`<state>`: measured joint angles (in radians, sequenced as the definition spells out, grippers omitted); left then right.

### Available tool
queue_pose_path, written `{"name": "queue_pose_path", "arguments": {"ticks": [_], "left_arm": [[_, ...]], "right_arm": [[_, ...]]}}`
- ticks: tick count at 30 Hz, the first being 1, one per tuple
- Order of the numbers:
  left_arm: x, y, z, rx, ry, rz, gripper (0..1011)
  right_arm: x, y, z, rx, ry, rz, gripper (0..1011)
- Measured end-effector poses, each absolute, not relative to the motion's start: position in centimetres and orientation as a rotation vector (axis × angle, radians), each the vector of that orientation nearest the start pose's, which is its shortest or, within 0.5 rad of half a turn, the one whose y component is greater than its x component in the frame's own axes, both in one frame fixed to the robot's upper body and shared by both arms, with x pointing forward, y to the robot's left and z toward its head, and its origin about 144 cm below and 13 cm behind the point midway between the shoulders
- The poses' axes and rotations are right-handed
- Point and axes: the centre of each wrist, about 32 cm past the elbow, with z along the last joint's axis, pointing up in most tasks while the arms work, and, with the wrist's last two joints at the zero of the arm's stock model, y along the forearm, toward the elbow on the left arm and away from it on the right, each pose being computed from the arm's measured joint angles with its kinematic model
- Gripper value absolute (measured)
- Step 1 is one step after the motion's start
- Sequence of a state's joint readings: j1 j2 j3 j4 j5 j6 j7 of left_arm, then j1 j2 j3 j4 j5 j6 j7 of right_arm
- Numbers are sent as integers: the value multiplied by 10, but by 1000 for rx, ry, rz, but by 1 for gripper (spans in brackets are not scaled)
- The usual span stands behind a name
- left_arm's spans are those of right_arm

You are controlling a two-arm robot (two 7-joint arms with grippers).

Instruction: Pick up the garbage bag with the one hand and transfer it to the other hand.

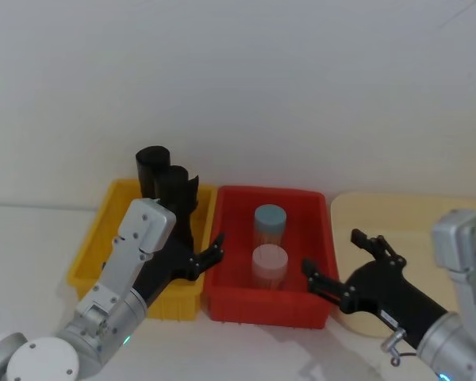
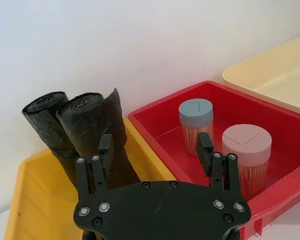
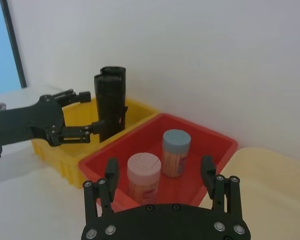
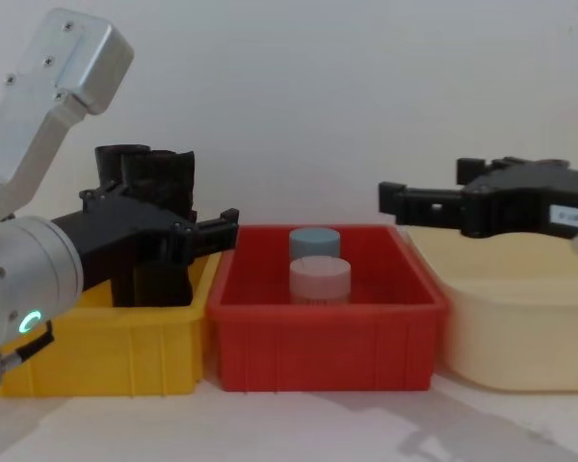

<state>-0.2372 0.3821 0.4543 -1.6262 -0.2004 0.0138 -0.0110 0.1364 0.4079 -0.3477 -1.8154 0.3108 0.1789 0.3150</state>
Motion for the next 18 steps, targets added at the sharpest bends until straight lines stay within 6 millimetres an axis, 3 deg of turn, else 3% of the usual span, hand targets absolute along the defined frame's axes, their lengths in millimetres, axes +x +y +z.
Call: {"name": "queue_pose_path", "arguments": {"ticks": [18], "left_arm": [[492,198,1204,61,-268,1124,1000]], "right_arm": [[502,-182,1247,-215,-144,-803,1000]]}}
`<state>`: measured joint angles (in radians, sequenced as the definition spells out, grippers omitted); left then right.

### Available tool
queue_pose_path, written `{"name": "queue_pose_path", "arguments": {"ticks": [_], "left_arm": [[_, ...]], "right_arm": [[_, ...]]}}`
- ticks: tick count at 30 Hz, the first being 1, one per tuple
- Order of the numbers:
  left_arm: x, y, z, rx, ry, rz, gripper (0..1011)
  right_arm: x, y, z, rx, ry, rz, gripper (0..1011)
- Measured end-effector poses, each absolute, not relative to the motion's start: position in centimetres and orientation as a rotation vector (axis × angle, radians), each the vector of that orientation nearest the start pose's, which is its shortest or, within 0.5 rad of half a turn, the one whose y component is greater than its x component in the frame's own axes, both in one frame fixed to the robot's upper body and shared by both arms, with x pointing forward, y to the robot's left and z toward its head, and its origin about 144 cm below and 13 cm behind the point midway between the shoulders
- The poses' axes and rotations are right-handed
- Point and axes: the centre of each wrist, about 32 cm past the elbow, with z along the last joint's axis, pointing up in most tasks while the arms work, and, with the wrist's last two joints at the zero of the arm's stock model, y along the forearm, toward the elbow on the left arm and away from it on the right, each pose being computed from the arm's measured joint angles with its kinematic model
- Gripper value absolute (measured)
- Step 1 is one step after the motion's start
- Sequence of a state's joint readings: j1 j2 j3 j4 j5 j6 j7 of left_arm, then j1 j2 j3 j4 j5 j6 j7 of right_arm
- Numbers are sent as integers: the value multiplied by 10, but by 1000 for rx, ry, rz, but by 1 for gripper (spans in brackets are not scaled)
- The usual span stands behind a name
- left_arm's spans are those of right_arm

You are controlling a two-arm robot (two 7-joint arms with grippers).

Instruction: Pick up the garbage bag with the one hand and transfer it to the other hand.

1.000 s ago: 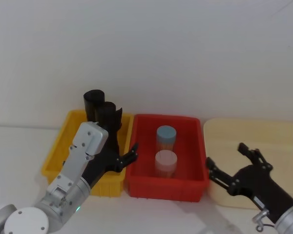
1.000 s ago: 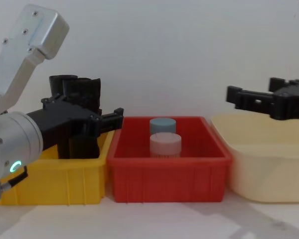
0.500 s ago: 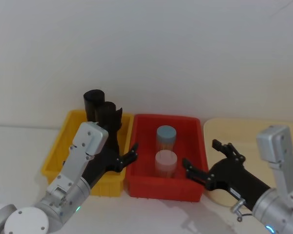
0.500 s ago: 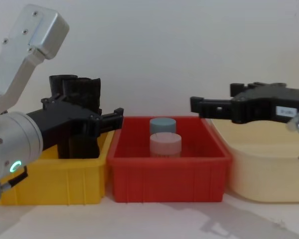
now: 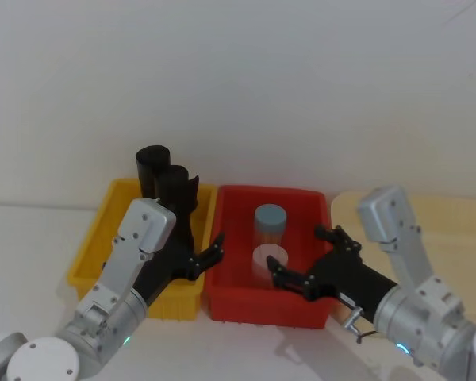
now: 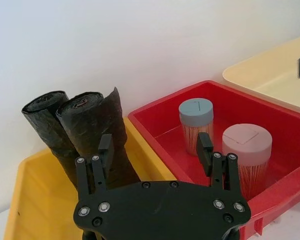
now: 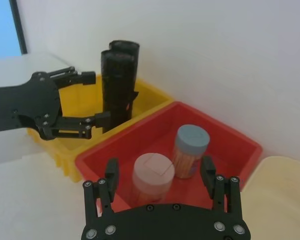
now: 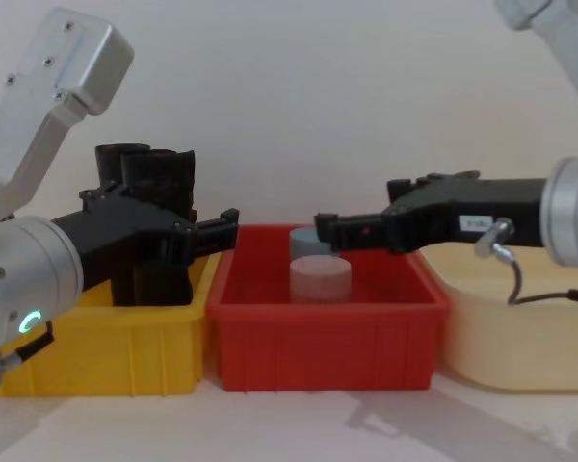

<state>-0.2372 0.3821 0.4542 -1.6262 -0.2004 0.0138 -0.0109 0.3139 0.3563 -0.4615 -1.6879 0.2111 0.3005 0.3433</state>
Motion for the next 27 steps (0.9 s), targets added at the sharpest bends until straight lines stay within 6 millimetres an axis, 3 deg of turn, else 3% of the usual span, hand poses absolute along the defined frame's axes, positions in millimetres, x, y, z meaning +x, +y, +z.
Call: {"name": "queue_pose_path", "arguments": {"ticks": [27], "left_arm": [[492,198,1204,61,-268,1124,1000]], "right_arm": [[540,-150,1241,-336,-132,-750,1000]]}}
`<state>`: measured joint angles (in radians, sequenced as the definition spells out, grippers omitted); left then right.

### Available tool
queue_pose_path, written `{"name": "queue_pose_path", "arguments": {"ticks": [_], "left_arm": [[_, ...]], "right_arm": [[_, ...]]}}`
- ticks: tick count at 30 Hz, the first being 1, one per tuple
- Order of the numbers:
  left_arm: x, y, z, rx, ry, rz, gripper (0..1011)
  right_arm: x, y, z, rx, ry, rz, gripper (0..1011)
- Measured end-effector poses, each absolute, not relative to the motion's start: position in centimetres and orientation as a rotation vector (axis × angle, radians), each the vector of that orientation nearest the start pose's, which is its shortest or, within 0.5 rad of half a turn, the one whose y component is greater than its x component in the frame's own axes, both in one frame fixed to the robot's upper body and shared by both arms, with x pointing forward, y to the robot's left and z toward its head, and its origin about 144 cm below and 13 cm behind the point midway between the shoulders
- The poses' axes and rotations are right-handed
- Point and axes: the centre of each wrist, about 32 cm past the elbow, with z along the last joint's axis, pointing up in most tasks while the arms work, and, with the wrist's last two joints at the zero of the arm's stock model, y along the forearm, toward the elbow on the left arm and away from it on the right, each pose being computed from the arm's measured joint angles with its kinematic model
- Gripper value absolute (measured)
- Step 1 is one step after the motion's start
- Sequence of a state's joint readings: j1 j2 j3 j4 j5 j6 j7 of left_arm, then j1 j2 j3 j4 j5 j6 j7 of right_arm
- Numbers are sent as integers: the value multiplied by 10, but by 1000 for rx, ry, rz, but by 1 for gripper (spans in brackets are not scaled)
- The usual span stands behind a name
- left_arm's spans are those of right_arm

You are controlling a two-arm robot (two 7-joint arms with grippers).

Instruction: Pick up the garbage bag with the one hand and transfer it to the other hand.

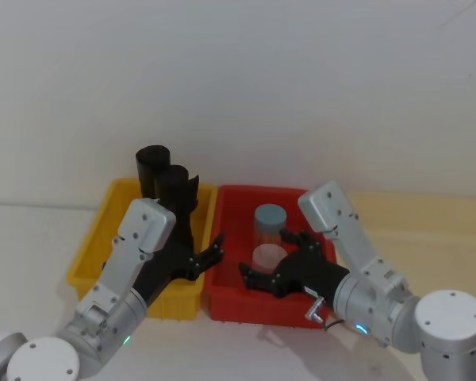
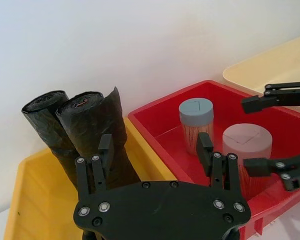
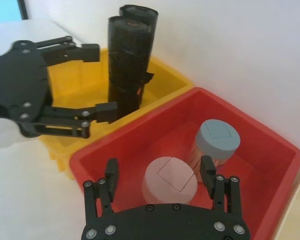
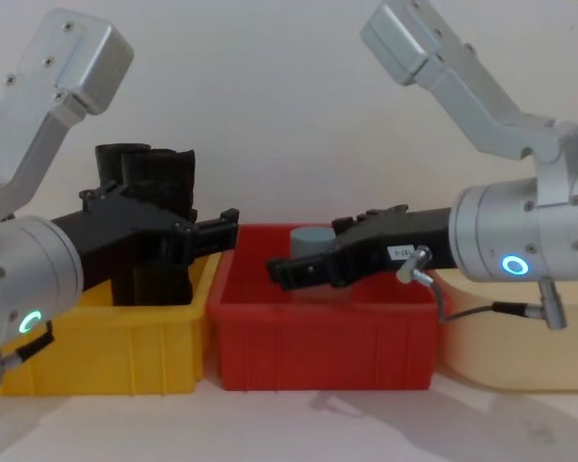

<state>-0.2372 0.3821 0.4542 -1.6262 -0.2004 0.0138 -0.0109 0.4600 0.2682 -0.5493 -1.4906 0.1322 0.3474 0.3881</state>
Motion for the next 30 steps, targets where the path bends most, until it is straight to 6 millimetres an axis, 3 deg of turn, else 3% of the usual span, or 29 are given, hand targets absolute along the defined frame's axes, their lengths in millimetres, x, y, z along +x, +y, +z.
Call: {"name": "queue_pose_path", "arguments": {"ticks": [23,30], "left_arm": [[492,198,1204,61,-268,1124,1000],[492,198,1204,61,-268,1124,1000]], "right_arm": [[564,-146,1237,-363,-95,-758,1000],[567,-146,1236,-368,-89,-749,864]]}}
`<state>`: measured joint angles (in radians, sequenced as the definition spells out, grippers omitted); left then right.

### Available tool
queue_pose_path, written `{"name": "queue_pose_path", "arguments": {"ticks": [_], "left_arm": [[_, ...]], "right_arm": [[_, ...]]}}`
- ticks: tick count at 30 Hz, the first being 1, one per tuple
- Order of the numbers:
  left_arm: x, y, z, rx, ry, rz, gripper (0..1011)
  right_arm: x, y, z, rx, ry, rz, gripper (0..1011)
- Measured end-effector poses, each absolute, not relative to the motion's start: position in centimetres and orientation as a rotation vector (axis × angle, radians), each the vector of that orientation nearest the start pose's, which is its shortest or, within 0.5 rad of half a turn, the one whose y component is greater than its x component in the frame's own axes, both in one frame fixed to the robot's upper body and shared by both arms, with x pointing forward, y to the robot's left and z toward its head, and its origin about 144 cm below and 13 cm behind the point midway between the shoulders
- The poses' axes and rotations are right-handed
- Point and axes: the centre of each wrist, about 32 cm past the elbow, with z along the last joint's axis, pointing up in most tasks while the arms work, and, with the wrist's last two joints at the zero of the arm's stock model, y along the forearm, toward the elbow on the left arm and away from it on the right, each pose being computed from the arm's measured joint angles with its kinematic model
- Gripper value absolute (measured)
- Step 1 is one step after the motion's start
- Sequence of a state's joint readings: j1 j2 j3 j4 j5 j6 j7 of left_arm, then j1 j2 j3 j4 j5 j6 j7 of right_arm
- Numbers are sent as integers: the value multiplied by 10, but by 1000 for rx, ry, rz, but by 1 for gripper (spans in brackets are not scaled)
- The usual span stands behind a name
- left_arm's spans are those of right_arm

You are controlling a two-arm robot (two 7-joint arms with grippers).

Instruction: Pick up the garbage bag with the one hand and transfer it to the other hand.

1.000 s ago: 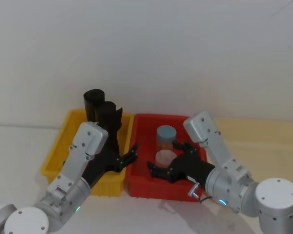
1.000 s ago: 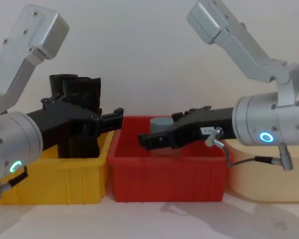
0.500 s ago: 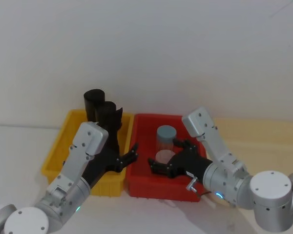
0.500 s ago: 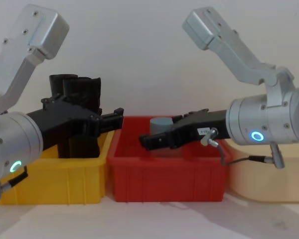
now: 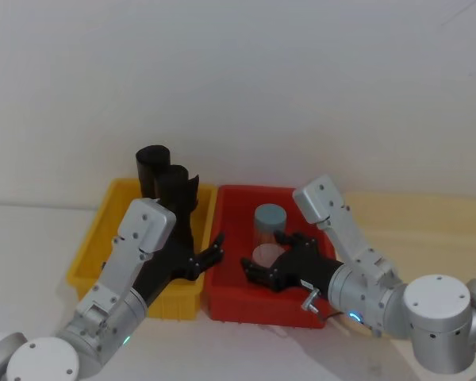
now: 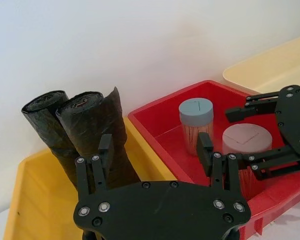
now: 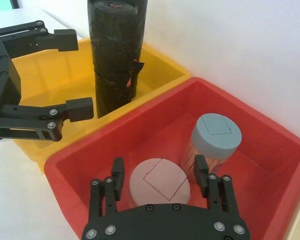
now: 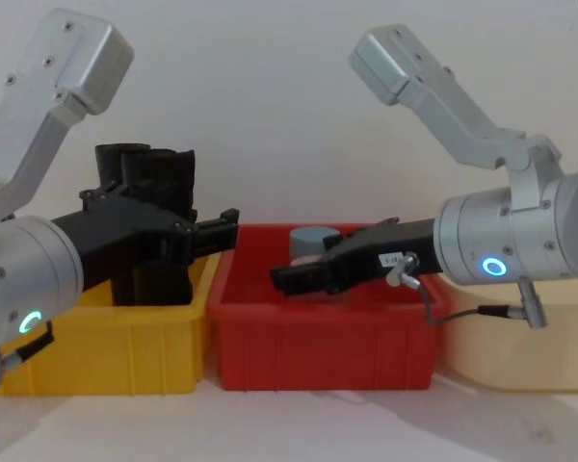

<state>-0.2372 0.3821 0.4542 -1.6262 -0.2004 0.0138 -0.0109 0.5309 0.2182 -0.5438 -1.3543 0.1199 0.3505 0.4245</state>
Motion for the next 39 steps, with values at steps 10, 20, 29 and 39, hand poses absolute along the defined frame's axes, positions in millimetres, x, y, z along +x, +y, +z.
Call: {"name": "queue_pose_path", "arguments": {"ticks": [10,20,29,39], "left_arm": [[492,198,1204,61,-268,1124,1000],[492,198,1204,61,-268,1124,1000],[492,198,1204,61,-268,1124,1000],[492,198,1204,61,-268,1124,1000]], "right_arm": [[568,-146,1236,-371,-85,-744,641],[569,-147,1236,-371,-84,-743,641],[566,-152,1246,-315,-114,-774,641],[563,-170,1274,-192,-178,-859,641]]}}
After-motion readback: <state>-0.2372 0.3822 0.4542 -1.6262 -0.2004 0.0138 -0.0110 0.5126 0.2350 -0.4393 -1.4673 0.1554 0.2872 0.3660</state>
